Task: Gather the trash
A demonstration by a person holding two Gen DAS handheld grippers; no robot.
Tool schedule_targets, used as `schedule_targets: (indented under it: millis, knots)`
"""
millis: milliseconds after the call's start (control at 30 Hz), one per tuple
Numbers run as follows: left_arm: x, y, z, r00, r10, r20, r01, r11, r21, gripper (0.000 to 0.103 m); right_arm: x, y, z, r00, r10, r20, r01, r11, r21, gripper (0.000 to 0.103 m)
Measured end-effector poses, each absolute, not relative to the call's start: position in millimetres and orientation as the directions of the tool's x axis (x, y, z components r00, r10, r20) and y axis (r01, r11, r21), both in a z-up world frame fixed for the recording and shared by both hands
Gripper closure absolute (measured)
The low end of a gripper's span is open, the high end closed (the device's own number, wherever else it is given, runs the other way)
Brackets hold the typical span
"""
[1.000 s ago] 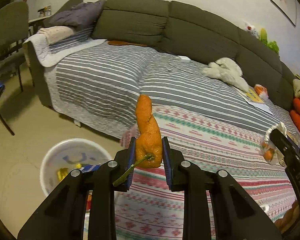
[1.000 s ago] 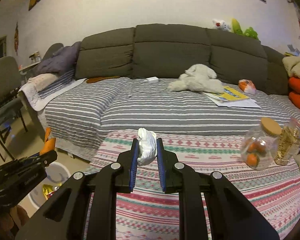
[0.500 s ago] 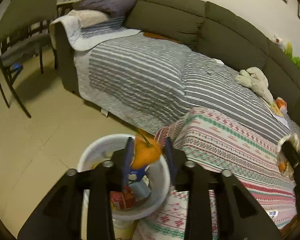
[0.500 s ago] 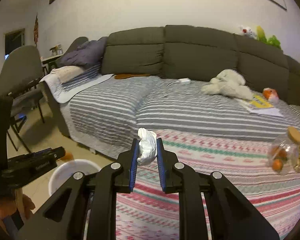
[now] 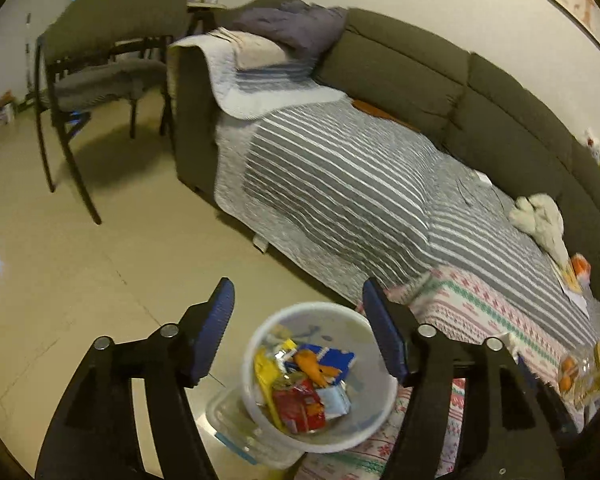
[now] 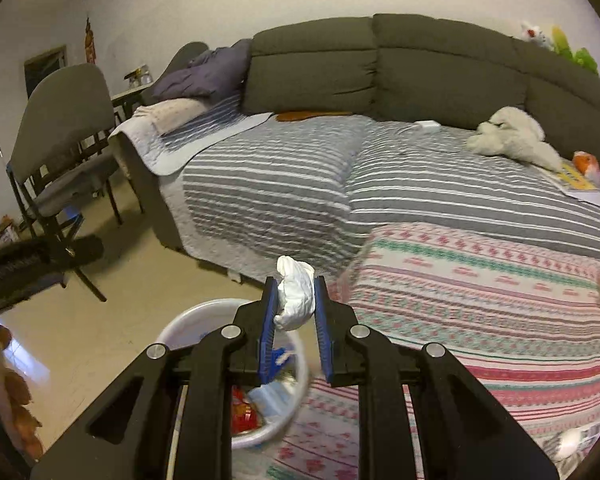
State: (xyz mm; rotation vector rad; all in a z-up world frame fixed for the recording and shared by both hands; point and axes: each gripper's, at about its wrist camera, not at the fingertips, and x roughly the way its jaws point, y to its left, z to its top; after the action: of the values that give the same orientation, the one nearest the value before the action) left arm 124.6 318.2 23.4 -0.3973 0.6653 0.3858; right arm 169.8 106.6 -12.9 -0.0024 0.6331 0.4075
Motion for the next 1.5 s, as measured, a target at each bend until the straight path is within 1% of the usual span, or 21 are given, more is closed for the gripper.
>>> schedule_targets:
  millis: [67,133,167,200,233,333,367,400,467,533,567,800,967,1300,1500]
  knots:
    - [120.5,325.0,27.9,0.726,0.23,-0.648,-0.475,0.849,-0.232,0.037,171.7,119.6,-15.7,0.721,0.376,-0.582,-0.38,0.917,0.121,0.082]
    - [116.4,331.4,31.3,0.728,0.242,-0.641,-0.485,0.843,-0.234,0.036,174.7,132.1,-19.3,0.705,0.382,-0.597,-0.39,0.913,0.122,0.077]
    - [116.0,332.7,32.0,0.727,0.249,-0.64,-0.49,0.84,-0.231,0.035,175.6,135.9,-20.3,0.701,0.382,-0.602,-0.393,0.912,0.121,0.066]
    - [114.8,334.9,32.8,0.724,0.26,-0.638,-0.498,0.837,-0.224,0.033,175.9,138.8,-21.1,0.701,0.378,-0.605,-0.391,0.913,0.117,0.05]
    - [114.0,336.2,33.1,0.721,0.272,-0.637,-0.507,0.834,-0.217,0.032,175.6,141.8,-21.4,0.707,0.367,-0.605,-0.383,0.917,0.108,0.045]
    - [110.8,339.2,33.2,0.718,0.297,-0.63,-0.525,0.825,-0.21,0.023,174.7,142.9,-20.1,0.722,0.349,-0.598,-0.366,0.925,0.098,0.028]
    - [110.3,339.4,33.5,0.716,0.303,-0.628,-0.529,0.823,-0.207,0.021,174.3,142.1,-19.5,0.73,0.333,-0.597,-0.353,0.931,0.088,0.018]
    - [110.1,338.5,33.0,0.714,0.31,-0.627,-0.533,0.821,-0.201,0.018,173.4,140.2,-18.9,0.741,0.313,-0.594,-0.336,0.939,0.076,0.013]
    - [110.0,334.8,33.1,0.707,0.332,-0.624,-0.543,0.821,-0.178,0.013,173.0,134.5,-17.0,0.761,0.28,-0.586,-0.304,0.951,0.061,0.009]
    - [110.4,329.6,32.2,0.703,0.338,-0.625,-0.538,0.829,-0.157,0.01,174.8,126.9,-14.6,0.766,0.258,-0.589,-0.281,0.958,0.054,0.007]
    - [111.0,326.5,31.4,0.701,0.34,-0.627,-0.535,0.832,-0.147,0.007,175.4,122.7,-13.4,0.769,0.243,-0.591,-0.267,0.962,0.048,0.007]
    - [113.2,291.3,26.0,0.696,0.357,-0.623,-0.501,0.863,-0.065,0.007,175.5,85.3,-3.5,0.795,0.164,-0.583,-0.195,0.981,0.011,0.007]
    - [110.9,266.5,22.6,0.705,0.339,-0.623,-0.456,0.889,-0.033,0.007,170.1,53.4,-0.3,0.805,0.122,-0.58,-0.152,0.988,-0.002,0.007]
    - [100.1,218.1,20.3,0.732,0.267,-0.627,-0.376,0.925,-0.045,0.007,143.3,-4.3,8.3,0.848,0.057,-0.527,-0.093,0.995,-0.043,0.007]
    - [100.0,190.0,17.2,0.739,0.231,-0.632,-0.326,0.945,-0.035,0.007,131.1,-38.2,7.8,0.846,0.023,-0.533,-0.057,0.997,-0.046,0.007]
